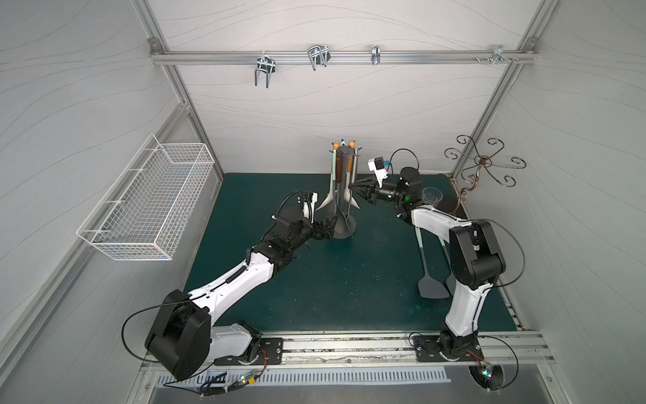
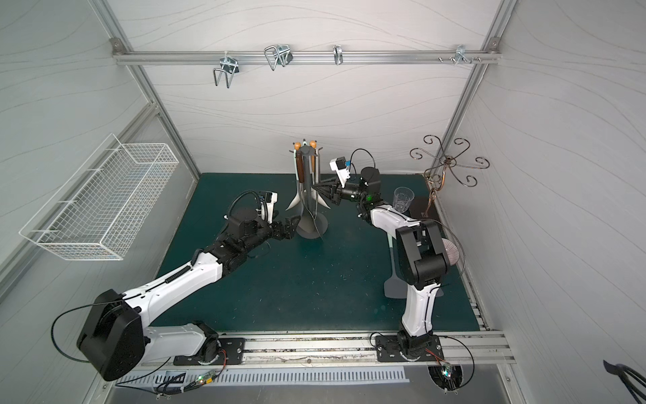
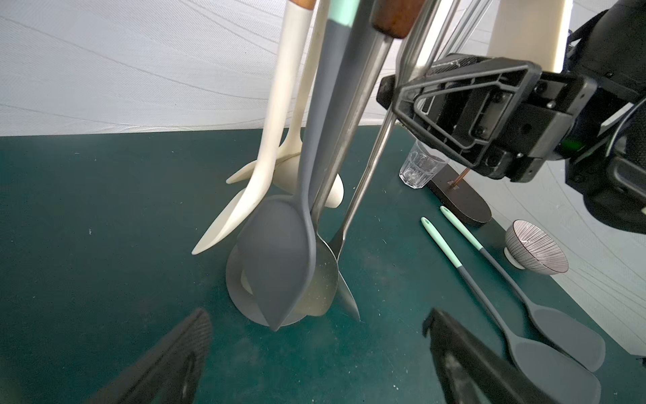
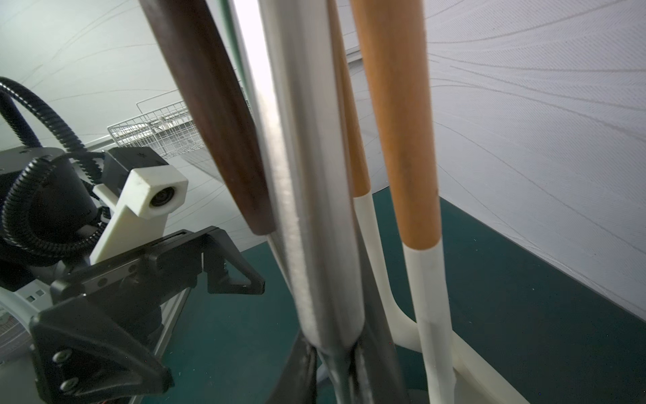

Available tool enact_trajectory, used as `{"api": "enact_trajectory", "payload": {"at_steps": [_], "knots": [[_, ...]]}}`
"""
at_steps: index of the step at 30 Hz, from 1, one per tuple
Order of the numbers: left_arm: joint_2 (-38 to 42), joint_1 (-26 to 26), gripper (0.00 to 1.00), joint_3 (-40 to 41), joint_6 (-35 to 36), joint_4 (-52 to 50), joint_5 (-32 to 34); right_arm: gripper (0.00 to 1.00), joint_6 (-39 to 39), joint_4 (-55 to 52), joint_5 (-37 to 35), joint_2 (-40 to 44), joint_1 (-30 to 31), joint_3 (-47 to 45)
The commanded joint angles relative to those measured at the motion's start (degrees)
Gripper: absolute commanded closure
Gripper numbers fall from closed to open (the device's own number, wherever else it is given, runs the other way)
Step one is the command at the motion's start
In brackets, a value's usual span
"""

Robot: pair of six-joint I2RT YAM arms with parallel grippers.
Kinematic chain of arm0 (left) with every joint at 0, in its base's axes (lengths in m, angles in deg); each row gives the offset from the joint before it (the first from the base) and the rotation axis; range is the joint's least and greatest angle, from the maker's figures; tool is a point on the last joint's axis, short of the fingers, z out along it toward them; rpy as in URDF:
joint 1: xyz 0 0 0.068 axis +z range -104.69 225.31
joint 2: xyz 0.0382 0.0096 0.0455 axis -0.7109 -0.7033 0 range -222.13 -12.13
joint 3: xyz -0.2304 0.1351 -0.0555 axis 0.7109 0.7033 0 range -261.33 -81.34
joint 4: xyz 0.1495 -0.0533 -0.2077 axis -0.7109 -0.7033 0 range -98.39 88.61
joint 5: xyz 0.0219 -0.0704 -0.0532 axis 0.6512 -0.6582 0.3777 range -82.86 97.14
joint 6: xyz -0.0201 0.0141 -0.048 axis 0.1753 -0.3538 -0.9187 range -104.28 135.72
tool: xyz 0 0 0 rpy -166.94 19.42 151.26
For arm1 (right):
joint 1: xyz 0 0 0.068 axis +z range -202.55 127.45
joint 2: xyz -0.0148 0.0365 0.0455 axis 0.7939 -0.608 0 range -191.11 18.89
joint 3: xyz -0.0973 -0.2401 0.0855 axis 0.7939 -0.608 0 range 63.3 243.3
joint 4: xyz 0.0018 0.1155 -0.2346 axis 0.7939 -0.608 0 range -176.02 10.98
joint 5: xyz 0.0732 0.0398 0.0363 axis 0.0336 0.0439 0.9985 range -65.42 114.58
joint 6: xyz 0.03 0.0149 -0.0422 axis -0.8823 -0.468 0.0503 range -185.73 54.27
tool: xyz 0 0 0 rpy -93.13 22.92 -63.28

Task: Take the spatula off the kitchen utensil rack
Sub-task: Take off the spatula from the rack.

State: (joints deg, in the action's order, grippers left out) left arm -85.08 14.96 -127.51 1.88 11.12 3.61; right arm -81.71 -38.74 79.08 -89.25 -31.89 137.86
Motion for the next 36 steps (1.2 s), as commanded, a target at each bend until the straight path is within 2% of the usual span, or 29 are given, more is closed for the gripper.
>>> {"api": "enact_trajectory", "payload": {"at_steps": [1,10,21,30,36], "knots": [[1.1,0.38,0.0,-0.85,-0.22,3.13,-0.69,0.91,3.55,-4.36,-1.62,3.89,0.27,0.08],[1.17,0.37,0.0,-0.78,-0.43,3.32,-0.78,1.0,7.1,-9.09,-3.76,7.0,0.25,-0.63],[2.56,0.33,0.0,-0.76,-1.31,2.66,-0.78,1.0,11.34,-18.1,-7.95,11.94,0.28,-1.3],[4.48,0.36,0.0,-1.14,-4.01,1.59,-0.76,1.0,16.6,-33.81,-16.05,17.76,0.05,-0.38],[4.01,0.26,0.01,-2.11,-5.12,0.9,-1.97,1.0,17.48,-37.62,-18.87,20.37,-0.41,-0.87]]}}
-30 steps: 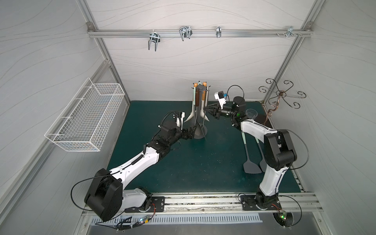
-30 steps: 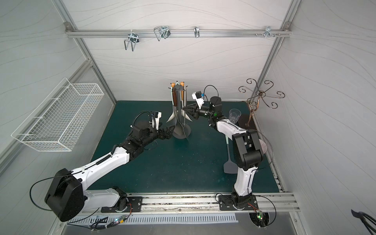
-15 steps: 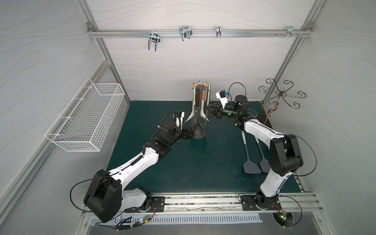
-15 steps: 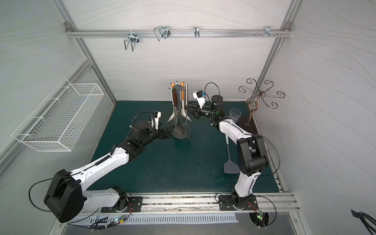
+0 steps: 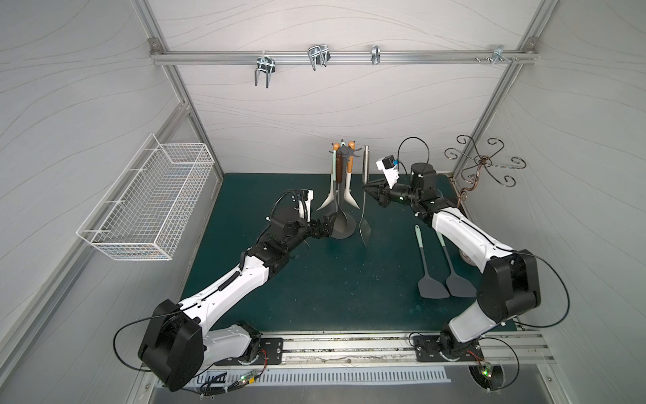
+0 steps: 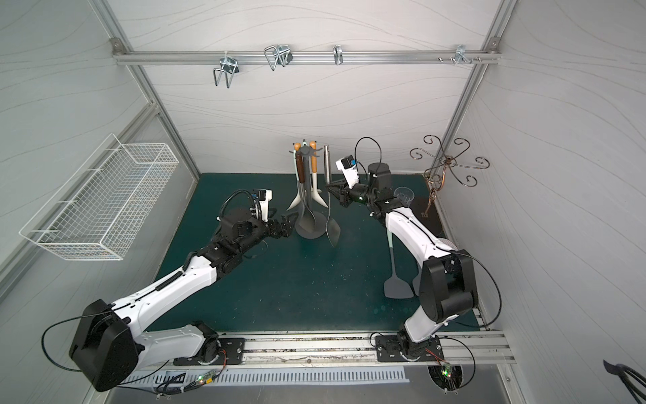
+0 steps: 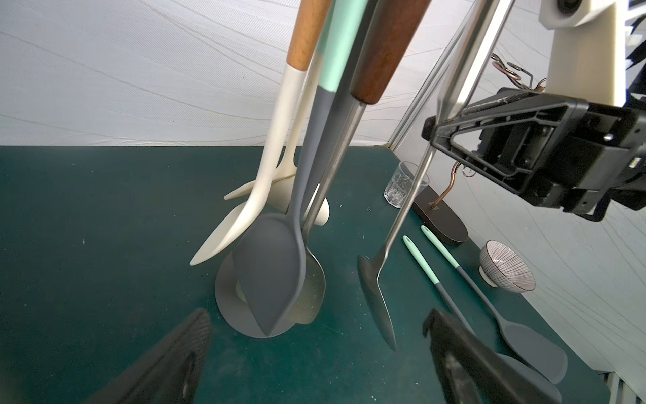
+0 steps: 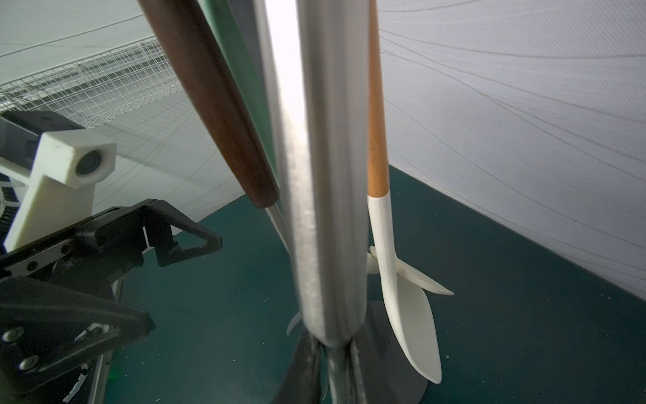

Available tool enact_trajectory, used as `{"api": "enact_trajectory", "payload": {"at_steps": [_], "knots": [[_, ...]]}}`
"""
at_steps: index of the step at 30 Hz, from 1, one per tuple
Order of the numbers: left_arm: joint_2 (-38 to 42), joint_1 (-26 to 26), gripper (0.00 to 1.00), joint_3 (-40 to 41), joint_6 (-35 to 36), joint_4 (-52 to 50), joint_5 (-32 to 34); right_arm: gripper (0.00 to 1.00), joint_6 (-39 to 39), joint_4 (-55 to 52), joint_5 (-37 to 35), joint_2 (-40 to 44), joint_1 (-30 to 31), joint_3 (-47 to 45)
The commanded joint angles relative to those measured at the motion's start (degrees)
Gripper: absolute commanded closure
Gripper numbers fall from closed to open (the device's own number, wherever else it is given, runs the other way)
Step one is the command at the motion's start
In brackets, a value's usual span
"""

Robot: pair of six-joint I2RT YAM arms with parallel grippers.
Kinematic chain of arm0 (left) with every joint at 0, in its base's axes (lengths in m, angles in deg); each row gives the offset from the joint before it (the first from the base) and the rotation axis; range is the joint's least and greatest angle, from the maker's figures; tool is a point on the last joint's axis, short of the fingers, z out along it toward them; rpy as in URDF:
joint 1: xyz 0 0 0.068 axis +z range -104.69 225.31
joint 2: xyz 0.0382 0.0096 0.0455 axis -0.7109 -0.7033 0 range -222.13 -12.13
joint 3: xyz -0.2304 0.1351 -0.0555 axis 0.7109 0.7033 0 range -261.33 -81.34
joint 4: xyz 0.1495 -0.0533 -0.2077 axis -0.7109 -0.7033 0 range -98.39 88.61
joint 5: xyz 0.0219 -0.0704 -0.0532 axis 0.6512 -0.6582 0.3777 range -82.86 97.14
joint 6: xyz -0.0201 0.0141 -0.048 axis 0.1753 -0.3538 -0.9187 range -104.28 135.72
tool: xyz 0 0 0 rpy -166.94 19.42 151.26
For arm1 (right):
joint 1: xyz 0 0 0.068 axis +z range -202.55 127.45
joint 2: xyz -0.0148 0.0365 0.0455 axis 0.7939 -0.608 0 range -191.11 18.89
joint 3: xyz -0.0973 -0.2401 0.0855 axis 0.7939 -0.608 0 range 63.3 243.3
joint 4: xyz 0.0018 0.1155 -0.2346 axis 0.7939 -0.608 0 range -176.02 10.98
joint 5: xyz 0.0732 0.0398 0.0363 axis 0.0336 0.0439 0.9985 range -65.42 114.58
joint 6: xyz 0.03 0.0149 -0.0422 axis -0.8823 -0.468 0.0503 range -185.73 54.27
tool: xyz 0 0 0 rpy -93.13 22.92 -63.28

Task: Take the spatula off the kitchen utensil rack
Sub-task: Take off the spatula from the rack, then place the spatula at the center of the board.

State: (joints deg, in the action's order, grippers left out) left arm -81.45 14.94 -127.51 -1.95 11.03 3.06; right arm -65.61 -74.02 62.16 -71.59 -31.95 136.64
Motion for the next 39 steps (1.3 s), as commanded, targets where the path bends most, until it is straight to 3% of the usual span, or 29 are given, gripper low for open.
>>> {"api": "enact_trajectory", "payload": {"at_steps": [1,15,24,31,39], "knots": [[0.18,0.18,0.0,-2.5,-1.4,0.6,-1.7,1.0,1.38,-2.92,-2.22,2.92,-0.47,0.5],[0.31,-4.17,0.0,-7.66,0.32,-8.11,1.11,1.0,-1.55,-15.77,-8.71,9.28,-1.1,1.3],[2.6,-6.86,0.0,-7.53,0.97,-11.08,3.84,1.0,-6.89,-29.86,-17.37,11.75,-1.48,4.67],[4.89,-9.59,0.0,-5.46,1.67,-12.34,6.18,1.0,-13.49,-42.56,-27.62,11.67,-1.48,8.46],[7.38,-11.75,0.0,0.41,2.69,-10.61,9.6,1.0,-15.55,-53.32,-33.41,9.8,-1.46,11.05]]}}
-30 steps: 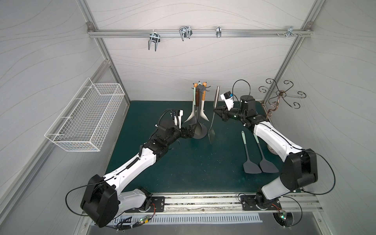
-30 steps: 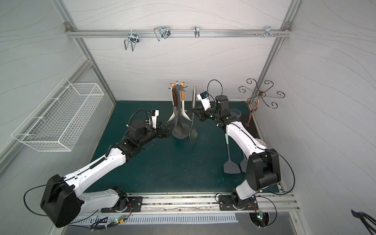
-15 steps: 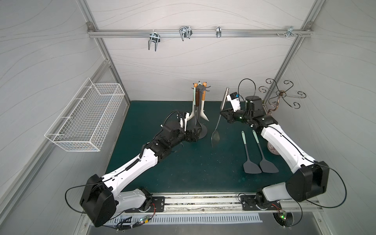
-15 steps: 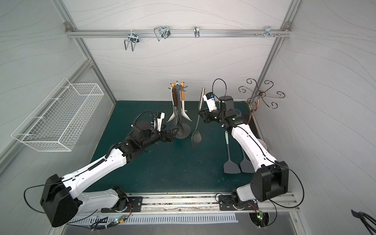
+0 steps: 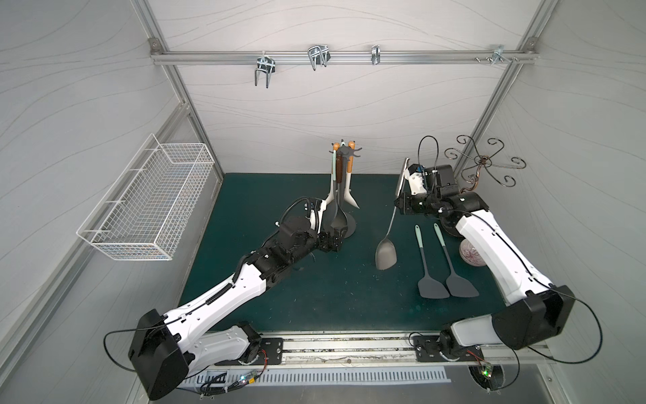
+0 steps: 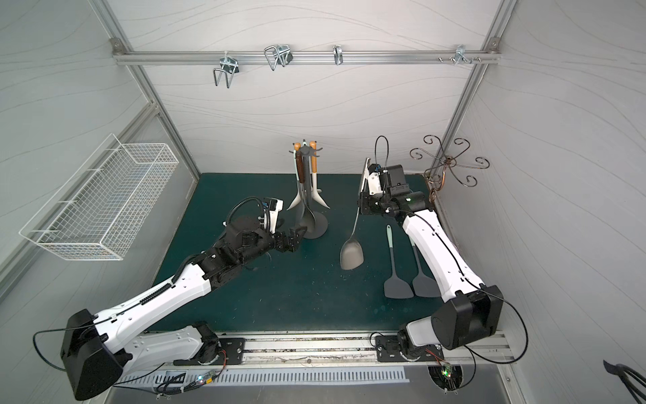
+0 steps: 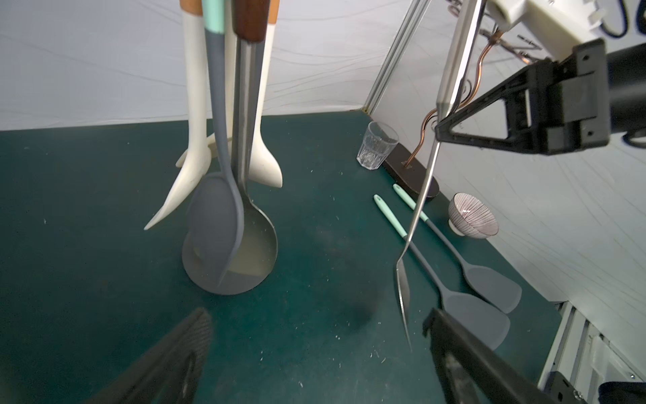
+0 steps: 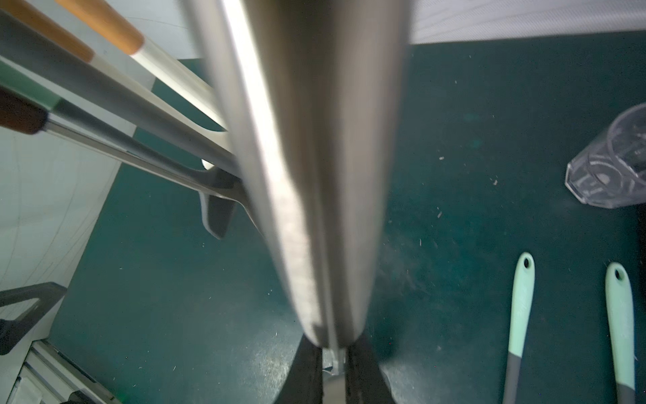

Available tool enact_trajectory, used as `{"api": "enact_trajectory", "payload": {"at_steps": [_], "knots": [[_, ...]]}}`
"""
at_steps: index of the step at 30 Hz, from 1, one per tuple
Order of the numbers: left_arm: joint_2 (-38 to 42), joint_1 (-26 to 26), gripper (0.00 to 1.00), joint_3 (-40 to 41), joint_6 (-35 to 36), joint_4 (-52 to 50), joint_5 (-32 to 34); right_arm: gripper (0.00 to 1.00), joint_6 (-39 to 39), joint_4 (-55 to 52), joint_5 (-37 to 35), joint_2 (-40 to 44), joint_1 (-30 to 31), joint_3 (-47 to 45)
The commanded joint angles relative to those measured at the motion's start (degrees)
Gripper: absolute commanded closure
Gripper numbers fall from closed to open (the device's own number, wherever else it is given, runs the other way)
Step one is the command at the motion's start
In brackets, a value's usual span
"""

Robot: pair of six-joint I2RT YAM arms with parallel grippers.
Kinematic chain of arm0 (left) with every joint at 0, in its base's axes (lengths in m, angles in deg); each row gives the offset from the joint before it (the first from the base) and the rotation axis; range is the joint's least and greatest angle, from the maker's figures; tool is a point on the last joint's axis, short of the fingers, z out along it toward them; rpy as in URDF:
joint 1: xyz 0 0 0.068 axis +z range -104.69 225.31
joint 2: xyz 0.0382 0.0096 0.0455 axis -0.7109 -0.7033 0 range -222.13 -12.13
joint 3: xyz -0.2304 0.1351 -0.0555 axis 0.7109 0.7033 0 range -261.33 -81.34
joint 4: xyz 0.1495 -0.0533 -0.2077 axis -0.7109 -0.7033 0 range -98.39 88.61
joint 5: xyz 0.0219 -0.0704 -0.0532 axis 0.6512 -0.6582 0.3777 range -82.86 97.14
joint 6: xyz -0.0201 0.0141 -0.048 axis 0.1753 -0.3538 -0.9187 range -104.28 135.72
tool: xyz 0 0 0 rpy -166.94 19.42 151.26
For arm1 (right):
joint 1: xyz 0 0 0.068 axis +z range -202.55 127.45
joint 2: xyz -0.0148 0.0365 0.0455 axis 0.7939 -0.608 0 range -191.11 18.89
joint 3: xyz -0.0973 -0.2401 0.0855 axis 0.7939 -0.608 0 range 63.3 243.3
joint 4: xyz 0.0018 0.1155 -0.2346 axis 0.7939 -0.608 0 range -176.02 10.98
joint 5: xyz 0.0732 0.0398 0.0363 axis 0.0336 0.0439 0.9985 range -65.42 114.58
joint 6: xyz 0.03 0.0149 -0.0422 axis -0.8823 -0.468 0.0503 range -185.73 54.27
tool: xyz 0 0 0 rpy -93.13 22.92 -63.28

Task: Take the spatula off the kitchen utensil rack
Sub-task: Place the spatula at the center of the board.

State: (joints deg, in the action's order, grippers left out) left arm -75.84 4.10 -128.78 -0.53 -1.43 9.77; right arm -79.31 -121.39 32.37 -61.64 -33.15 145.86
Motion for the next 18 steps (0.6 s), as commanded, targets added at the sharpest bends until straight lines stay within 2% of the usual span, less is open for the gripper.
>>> {"api": "enact_trajectory", "payload": {"at_steps": [1,4,18], "knots": [[2.46,-1.62,0.0,2.52,1.81,1.91,3.93,1.0,-1.65,-7.16,-4.43,-0.51,-0.41,2.07],[3.9,-3.41,0.0,4.81,3.25,3.09,6.56,1.0,-1.3,-9.82,-5.65,-1.53,-0.61,2.57],[2.18,-3.48,0.0,10.94,6.12,9.14,6.94,1.0,-1.73,-16.94,-6.75,-10.66,-0.6,4.52]]}}
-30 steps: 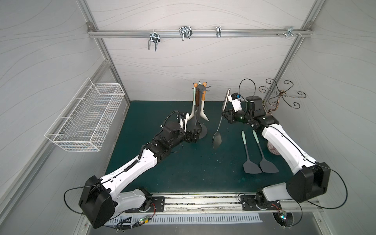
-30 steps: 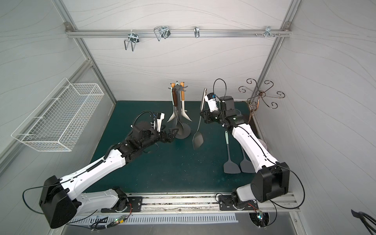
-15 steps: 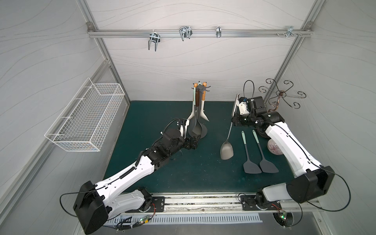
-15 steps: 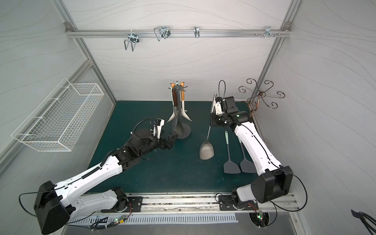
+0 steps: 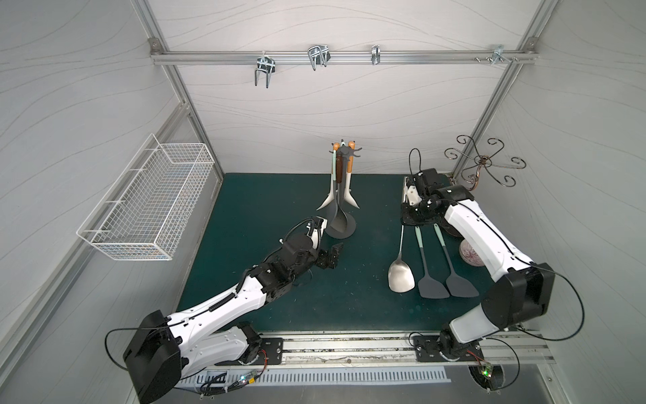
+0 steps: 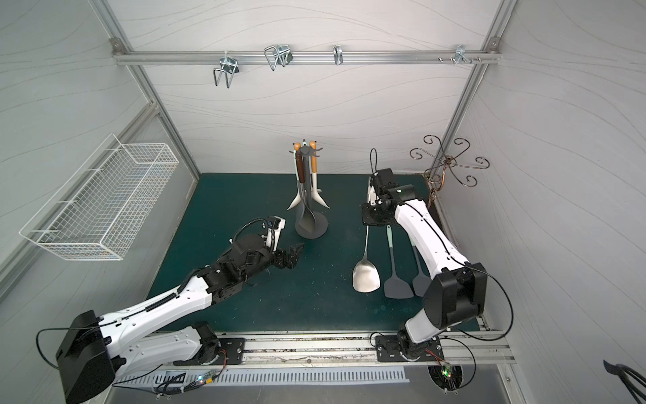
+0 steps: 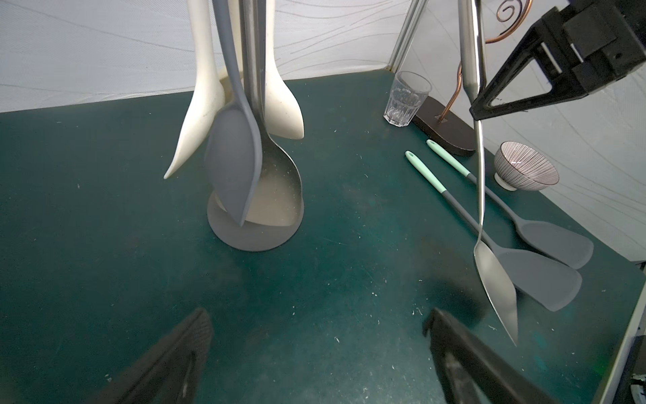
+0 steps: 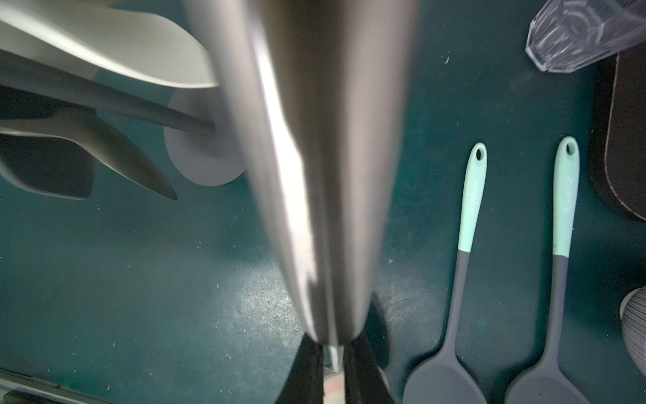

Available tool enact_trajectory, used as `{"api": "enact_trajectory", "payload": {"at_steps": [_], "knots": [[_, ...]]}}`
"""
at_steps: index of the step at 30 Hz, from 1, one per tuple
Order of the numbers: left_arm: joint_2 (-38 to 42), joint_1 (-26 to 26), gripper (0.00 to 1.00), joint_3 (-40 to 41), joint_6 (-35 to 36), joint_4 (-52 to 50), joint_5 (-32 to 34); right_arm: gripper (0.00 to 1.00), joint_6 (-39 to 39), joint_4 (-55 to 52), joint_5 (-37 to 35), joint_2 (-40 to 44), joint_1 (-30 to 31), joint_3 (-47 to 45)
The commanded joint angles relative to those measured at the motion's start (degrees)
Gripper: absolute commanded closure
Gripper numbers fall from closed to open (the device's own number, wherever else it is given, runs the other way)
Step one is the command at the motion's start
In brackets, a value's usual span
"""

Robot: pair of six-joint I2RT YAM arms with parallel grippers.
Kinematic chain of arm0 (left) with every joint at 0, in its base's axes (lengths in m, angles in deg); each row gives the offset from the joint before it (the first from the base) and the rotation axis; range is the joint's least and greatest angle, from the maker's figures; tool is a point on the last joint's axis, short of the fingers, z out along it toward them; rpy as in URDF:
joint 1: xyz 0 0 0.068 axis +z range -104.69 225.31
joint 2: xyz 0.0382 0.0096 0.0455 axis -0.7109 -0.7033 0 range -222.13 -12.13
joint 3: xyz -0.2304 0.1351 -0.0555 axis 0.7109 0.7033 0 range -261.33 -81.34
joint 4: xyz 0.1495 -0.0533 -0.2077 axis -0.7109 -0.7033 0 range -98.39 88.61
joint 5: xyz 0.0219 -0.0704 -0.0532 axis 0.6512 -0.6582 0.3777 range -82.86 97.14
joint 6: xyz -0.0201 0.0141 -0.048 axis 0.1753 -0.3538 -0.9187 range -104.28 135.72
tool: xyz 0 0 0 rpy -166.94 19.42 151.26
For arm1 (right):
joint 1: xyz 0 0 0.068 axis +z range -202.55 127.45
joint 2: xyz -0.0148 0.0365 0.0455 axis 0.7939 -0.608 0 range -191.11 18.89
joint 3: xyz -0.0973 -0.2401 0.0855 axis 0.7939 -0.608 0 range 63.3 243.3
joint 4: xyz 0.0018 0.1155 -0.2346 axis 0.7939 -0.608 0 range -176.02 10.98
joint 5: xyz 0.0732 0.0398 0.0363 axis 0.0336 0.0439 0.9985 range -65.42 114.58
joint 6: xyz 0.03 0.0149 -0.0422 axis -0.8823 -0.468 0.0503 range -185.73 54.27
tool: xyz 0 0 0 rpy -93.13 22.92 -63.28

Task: Take the spatula off the kitchen utensil rack
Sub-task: Place the spatula at the center of the board.

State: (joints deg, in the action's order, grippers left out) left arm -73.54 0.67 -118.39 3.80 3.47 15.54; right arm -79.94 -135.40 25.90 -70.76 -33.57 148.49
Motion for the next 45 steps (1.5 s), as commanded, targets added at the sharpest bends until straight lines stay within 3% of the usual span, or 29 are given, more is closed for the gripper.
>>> {"api": "enact_trajectory", "payload": {"at_steps": [1,19,45], "knots": [[-0.11,-0.01,0.0,0.9,1.88,4.61,1.41,1.0,-1.08,-3.39,-0.45,-2.5,-0.23,2.24],[1.64,-0.01,0.0,1.46,2.25,3.66,1.0,1.0,-1.09,-6.93,-0.26,-21.83,-0.12,10.48],[1.38,-0.01,0.0,1.46,2.07,3.39,0.82,1.0,-1.99,0.07,-6.14,-29.95,-0.71,5.18]]}}
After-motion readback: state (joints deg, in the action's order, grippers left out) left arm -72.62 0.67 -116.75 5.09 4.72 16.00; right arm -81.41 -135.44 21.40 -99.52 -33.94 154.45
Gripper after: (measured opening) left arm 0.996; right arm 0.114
